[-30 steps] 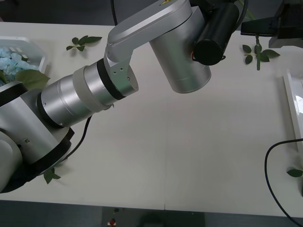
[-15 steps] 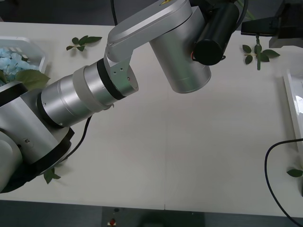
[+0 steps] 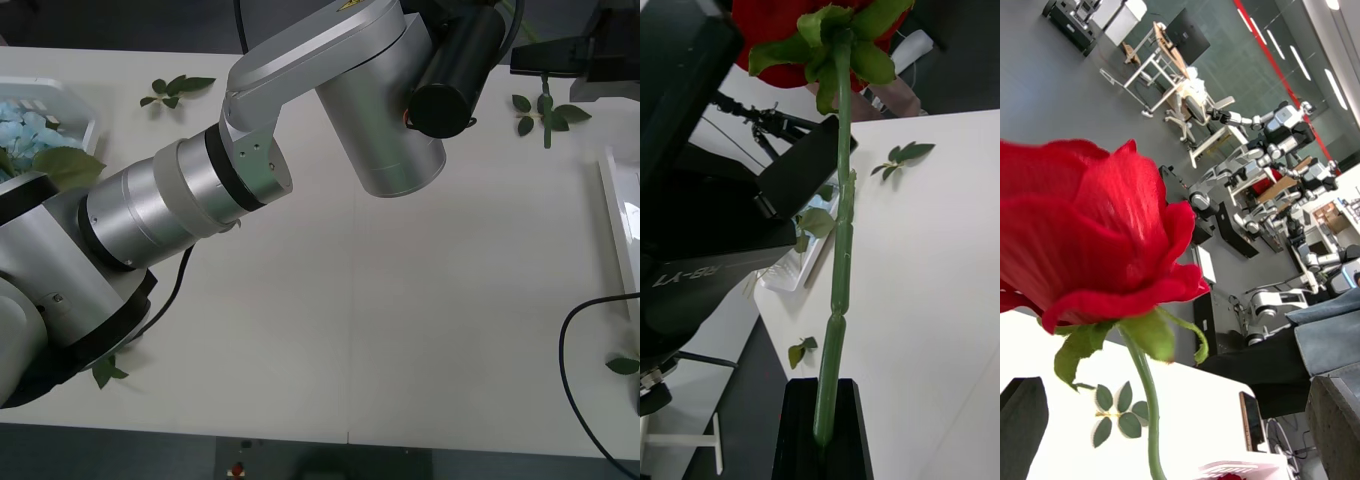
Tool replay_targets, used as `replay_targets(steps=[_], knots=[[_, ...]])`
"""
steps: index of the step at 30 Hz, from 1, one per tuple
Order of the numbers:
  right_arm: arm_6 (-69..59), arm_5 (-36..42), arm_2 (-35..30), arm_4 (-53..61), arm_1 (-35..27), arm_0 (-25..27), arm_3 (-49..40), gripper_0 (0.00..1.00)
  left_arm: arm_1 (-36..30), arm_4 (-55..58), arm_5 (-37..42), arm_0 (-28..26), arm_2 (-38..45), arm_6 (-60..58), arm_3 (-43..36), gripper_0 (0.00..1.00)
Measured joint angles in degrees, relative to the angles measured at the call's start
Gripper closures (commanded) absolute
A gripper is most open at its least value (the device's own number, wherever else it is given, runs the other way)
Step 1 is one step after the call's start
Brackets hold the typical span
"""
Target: Put the red flowers into the right box and the blue flowers into the left box
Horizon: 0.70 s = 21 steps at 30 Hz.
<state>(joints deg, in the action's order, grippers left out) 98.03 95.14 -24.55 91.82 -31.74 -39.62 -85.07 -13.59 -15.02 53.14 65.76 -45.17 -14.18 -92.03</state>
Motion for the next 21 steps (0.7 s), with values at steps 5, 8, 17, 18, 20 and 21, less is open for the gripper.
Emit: replay_targets(steps=[5, 8, 17, 18, 20, 21], knots=[[-0.79, 0.0, -1.34, -2.17, -0.49, 0.0, 0.0, 1.0, 0.02, 0.0, 0.0, 0.0, 0.0, 0.0, 0.0, 0.0], [-1.65, 0.0, -1.35, -3.48, -2.03, 0.0, 0.0, 1.0, -0.07, -0.33, 0.0, 0.0, 0.02, 0.04, -0.26, 0.0], [-1.65, 0.0, -1.36, -8.42, -8.23, 1.37, 0.0, 1.0, -6.15, 17.16, -0.02, -0.78, 7.1, 20.94, -6.66, 0.0], [-1.65, 0.0, -1.37, -9.33, -9.04, 1.89, 0.0, 1.0, -6.85, 19.9, -0.02, -1.39, 8.97, 24.65, -7.41, 0.0], [-1.65, 0.0, -1.4, -11.0, -10.71, 3.1, 0.0, 1.0, -8.03, 23.7, -0.02, -3.06, 12.57, 30.21, -8.91, 0.0], [-1.65, 0.0, -1.47, -11.69, -11.46, 3.72, 0.0, 1.0, -8.48, 24.6, -0.03, -3.9, 13.92, 31.68, -9.41, 0.0]])
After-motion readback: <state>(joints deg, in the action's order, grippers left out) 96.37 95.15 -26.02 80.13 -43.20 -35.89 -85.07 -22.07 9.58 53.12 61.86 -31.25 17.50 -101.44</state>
